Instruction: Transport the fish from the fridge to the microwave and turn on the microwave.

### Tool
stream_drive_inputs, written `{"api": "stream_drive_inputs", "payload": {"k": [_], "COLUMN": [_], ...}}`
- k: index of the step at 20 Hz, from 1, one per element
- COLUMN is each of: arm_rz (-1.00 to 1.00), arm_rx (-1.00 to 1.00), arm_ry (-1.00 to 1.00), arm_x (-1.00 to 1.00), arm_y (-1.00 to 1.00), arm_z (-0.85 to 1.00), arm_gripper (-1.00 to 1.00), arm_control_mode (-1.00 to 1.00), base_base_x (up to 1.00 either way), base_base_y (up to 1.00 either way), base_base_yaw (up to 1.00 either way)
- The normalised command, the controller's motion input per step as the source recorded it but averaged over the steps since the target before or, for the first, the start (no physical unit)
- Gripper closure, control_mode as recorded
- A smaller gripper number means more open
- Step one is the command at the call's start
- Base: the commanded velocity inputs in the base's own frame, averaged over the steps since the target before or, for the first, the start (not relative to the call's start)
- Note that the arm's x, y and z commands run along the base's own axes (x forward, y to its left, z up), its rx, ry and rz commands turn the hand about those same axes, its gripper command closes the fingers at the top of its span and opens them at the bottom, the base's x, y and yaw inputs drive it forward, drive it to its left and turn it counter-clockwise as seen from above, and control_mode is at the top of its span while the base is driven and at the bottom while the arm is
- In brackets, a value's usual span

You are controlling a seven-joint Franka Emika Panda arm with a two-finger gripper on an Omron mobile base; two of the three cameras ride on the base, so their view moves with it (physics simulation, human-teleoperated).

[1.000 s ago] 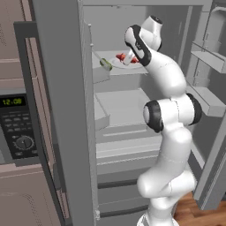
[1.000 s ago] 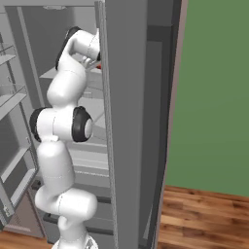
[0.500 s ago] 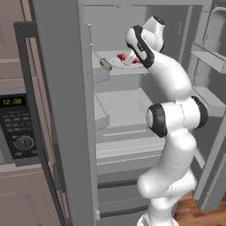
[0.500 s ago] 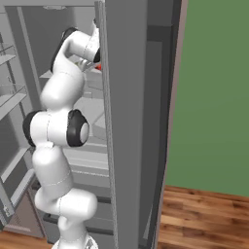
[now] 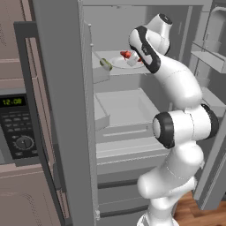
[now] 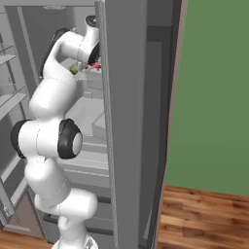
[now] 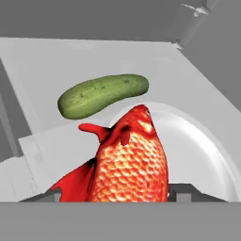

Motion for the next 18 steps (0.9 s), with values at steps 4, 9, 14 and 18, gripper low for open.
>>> {"api": "stream_drive_inputs", "payload": {"k": [4,9,14,18], "arm_rz": [-0.12,-0.18,-0.16,-0.15], "arm_rx": [-0.01,0.00,0.03,0.06], "arm_ry": [-0.18,0.00,0.04,0.02], "arm_x": [-0.55,-0.53,-0.47,-0.55], "arm_y": [0.01,0.04,0.05,0.00], "arm_z": [0.00,0.01,0.16,0.09], "arm_gripper": [1.00,1.00,1.00,1.00], "arm_control_mode": [-1.00,-1.00,-1.00,-1.00], "base_base_x": [0.00,0.00,0.00,0.00], "base_base_y": [0.00,0.00,0.00,0.00], "base_base_yaw": [0.00,0.00,0.00,0.00]}}
